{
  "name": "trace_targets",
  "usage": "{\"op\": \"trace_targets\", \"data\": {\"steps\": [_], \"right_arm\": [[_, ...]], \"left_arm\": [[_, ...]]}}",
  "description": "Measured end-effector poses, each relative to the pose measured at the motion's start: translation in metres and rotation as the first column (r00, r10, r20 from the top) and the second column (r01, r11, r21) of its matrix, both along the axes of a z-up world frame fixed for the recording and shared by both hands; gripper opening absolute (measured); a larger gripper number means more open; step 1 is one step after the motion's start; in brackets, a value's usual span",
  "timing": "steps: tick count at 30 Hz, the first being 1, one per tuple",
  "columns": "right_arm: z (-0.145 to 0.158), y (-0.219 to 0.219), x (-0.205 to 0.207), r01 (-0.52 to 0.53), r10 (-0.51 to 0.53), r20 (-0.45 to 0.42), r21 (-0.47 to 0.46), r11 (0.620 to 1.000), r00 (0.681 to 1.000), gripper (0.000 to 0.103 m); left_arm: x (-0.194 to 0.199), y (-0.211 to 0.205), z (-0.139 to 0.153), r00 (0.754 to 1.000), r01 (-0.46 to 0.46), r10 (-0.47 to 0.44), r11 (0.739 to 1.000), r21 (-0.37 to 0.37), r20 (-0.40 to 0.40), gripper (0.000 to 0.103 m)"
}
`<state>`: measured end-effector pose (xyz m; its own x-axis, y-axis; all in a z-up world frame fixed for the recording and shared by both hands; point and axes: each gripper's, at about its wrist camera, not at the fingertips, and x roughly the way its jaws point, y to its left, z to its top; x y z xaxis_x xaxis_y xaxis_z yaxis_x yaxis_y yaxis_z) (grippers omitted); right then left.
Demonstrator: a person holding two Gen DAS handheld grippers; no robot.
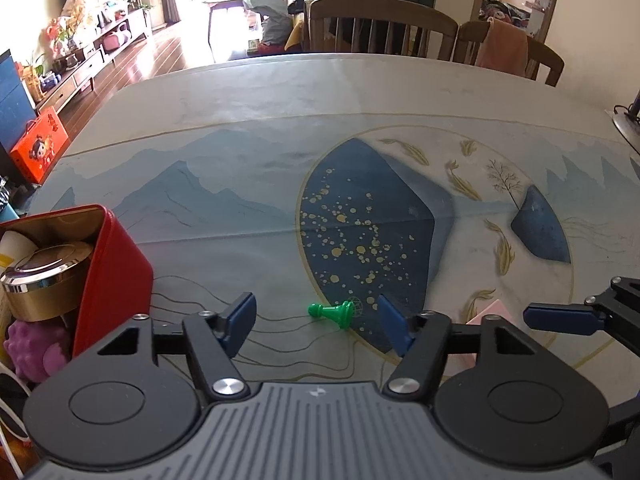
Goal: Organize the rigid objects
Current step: 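Move the left gripper toward the green chess piece while the right approaches the pink sponge, then close the left gripper on the chess piece while the right grasps the pink sponge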
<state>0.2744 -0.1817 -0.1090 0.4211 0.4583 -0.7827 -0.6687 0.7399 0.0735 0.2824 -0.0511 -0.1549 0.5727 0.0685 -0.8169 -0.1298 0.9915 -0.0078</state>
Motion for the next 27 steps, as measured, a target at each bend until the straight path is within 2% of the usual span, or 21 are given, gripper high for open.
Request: {"op": "trace_targets", "data": {"steps": [2, 3, 5, 11, 19, 27], "right_arm": [[-0.001, 0.001, 0.001, 0.001, -0.001, -0.002, -0.005, 1.0, 1.0, 0.066], [-0.002, 0.001, 0.002, 0.0, -0.001, -0.006, -0.007, 1.0, 1.0, 0.061], [-0.003, 0.002, 0.002, -0.001, 0.001, 0.001, -0.01, 1.0, 1.0, 0.057], [-0.003, 0.003, 0.001, -0.003, 0.004, 0.021, -0.022, 1.0, 1.0, 0.043], [-0.001, -0.002, -0.001, 0.01, -0.01, 0.031, -0.011, 1.0, 0.999, 0.04], [0.013, -0.008, -0.01, 0.029, -0.029, 0.044, 0.006, 1.0, 0.999, 0.04]], "left_arm": [[0.001, -0.002, -0.002, 1.0, 0.01, -0.01, 1.0, 0.004, -0.003, 0.055], [0.001, -0.002, -0.002, 1.0, 0.015, -0.015, 1.0, 0.006, -0.004, 0.053], [0.001, -0.004, -0.004, 1.0, 0.022, -0.022, 1.0, 0.015, -0.009, 0.04], [0.001, -0.007, -0.005, 0.999, 0.037, -0.037, 0.999, 0.02, -0.004, 0.026], [0.0, -0.011, -0.003, 0.999, 0.036, -0.036, 0.997, 0.069, -0.013, 0.025], [-0.007, -0.006, 0.002, 1.0, 0.011, -0.01, 0.999, 0.053, -0.021, 0.025]]}}
